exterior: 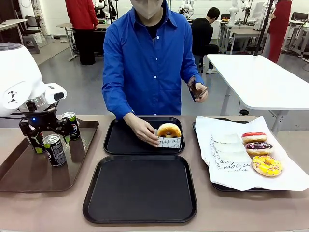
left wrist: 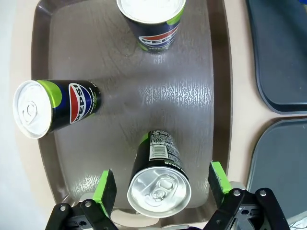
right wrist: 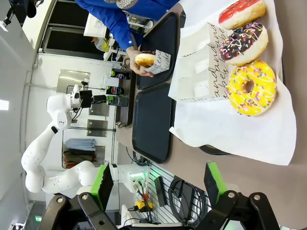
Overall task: Set up donuts and drinks on trays.
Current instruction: Pick up one Pepsi coke and place it on the Flat Tray.
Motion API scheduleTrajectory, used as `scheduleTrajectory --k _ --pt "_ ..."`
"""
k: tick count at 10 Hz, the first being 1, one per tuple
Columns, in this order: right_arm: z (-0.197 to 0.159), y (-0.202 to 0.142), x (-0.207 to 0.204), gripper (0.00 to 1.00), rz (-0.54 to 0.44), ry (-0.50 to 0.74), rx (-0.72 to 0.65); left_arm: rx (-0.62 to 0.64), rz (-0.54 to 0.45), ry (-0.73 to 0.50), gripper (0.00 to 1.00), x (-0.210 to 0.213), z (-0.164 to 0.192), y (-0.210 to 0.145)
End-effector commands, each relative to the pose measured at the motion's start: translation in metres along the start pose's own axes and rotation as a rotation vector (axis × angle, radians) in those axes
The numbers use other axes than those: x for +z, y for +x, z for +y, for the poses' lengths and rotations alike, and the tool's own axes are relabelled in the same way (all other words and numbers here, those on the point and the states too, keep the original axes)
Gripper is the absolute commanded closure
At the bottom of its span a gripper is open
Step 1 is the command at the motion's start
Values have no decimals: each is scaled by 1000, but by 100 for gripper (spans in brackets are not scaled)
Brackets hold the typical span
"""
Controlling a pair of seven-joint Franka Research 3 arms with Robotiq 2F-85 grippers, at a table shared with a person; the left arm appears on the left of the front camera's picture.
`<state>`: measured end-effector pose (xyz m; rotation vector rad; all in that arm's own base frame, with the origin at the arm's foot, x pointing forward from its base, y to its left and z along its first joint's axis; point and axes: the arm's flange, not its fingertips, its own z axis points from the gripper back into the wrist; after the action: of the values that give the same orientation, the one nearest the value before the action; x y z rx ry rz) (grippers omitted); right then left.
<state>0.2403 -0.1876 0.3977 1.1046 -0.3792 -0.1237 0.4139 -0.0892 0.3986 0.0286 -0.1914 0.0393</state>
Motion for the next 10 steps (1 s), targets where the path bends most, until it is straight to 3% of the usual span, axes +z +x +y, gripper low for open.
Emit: scheduleTrajectory --k 1,2,3,8,9,10 --pt "-1 1 0 0 -8 18 9 27 -13 45 0 -9 1 3" --pt "-1 1 0 0 -8 18 9 23 -7 50 0 -10 2 3" --pt "-1 1 0 0 -8 18 9 16 3 52 6 -10 1 3" --pt "-1 1 0 0 -8 18 9 4 12 53 53 -10 2 2" --pt "-1 1 0 0 -8 18 9 5 21 58 44 -9 2 2" --pt "-1 1 0 0 -8 18 9 11 19 59 71 -6 2 2"
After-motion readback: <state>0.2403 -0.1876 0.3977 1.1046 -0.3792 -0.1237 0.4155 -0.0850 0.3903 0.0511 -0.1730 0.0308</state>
